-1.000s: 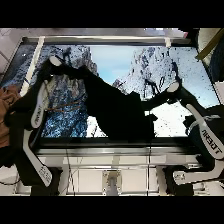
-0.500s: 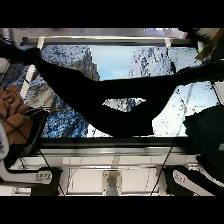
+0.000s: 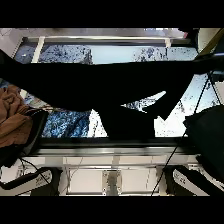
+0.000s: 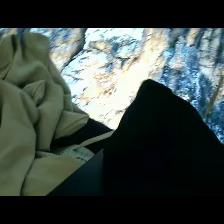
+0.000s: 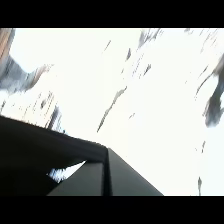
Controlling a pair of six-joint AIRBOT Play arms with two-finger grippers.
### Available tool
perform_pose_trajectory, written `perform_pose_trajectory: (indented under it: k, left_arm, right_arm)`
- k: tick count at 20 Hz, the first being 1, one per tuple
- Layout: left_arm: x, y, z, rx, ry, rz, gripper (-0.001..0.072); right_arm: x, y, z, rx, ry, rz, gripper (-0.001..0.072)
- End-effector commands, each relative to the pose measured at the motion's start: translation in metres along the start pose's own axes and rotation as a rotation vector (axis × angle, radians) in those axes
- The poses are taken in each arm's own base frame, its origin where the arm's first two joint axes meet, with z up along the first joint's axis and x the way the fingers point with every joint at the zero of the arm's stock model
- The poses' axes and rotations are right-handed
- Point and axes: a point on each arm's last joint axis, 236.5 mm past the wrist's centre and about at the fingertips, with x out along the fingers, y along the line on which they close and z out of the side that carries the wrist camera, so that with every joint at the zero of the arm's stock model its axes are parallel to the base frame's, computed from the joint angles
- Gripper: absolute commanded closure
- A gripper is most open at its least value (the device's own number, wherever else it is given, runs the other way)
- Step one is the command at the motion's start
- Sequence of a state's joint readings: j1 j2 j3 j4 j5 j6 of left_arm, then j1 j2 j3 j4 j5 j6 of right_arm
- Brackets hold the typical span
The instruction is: Fold the clothes and pants, and hang the long-sleeved shirts on hangers.
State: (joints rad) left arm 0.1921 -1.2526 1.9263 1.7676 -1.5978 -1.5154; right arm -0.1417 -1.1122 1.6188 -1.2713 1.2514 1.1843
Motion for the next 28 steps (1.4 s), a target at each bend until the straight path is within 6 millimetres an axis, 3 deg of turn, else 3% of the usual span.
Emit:
perform_pose_trajectory:
  k: [1, 5, 7, 8, 10, 11, 13, 16, 17, 19, 21, 23, 25, 28]
  left_arm:
    - [0.016, 0.009, -0.01, -0.03, 0.062, 0.044, 0.0699]
    - [0.08, -0.003, -0.059, -0.049, 0.238, 0.049, 0.0698]
    - [0.122, -0.013, -0.097, -0.05, 0.328, 0.05, 0.0698]
    - [0.141, -0.019, -0.116, -0.053, 0.364, 0.05, 0.0699]
    - [0.168, -0.018, -0.155, -0.054, 0.434, 0.09, 0.0698]
    - [0.174, -0.013, -0.172, -0.049, 0.47, 0.117, 0.0698]
    - [0.178, -0.008, -0.188, -0.042, 0.51, 0.136, 0.0698]
    - [0.177, -0.005, -0.186, -0.045, 0.501, 0.139, 0.0698]
    - [0.175, -0.005, -0.185, -0.046, 0.496, 0.139, 0.0698]
    - [0.172, -0.005, -0.183, -0.049, 0.485, 0.139, 0.0698]
    - [0.17, -0.004, -0.181, -0.052, 0.475, 0.138, 0.0698]
    - [0.168, -0.005, -0.18, -0.054, 0.466, 0.133, 0.0698]
    - [0.168, -0.008, -0.178, -0.06, 0.458, 0.122, 0.0698]
    - [0.168, -0.008, -0.178, -0.06, 0.456, 0.122, 0.0698]
  right_arm:
    - [0.055, -0.018, 0.014, 0.056, -0.042, 0.002, 0.0704]
    - [0.167, 0.014, -0.029, 0.155, 0.113, 0.209, 0.0703]
    - [0.221, 0.048, -0.054, 0.197, 0.186, 0.3, 0.0703]
    - [0.244, 0.065, -0.067, 0.201, 0.219, 0.328, 0.0663]
    - [0.268, 0.082, -0.083, 0.214, 0.259, 0.339, 0.0277]
    - [0.268, 0.083, -0.089, 0.206, 0.282, 0.341, 0.0275]
    - [0.247, 0.065, -0.11, 0.15, 0.385, 0.302, 0.0279]
    - [0.175, 0.023, -0.157, 0.161, 0.616, 0.298, 0.0293]
    - [0.151, 0.012, -0.169, 0.191, 0.646, 0.307, 0.0339]
    - [0.114, -0.008, -0.198, 0.304, 0.628, 0.294, 0.0342]
    - [0.095, 0.003, -0.239, 0.448, 0.597, 0.349, 0.0335]
    - [0.089, 0.036, -0.282, 0.599, 0.599, 0.452, 0.0323]
    - [0.093, 0.066, -0.315, 0.667, 0.63, 0.524, 0.0245]
    - [0.107, 0.083, -0.341, 0.679, 0.661, 0.522, 0.0245]
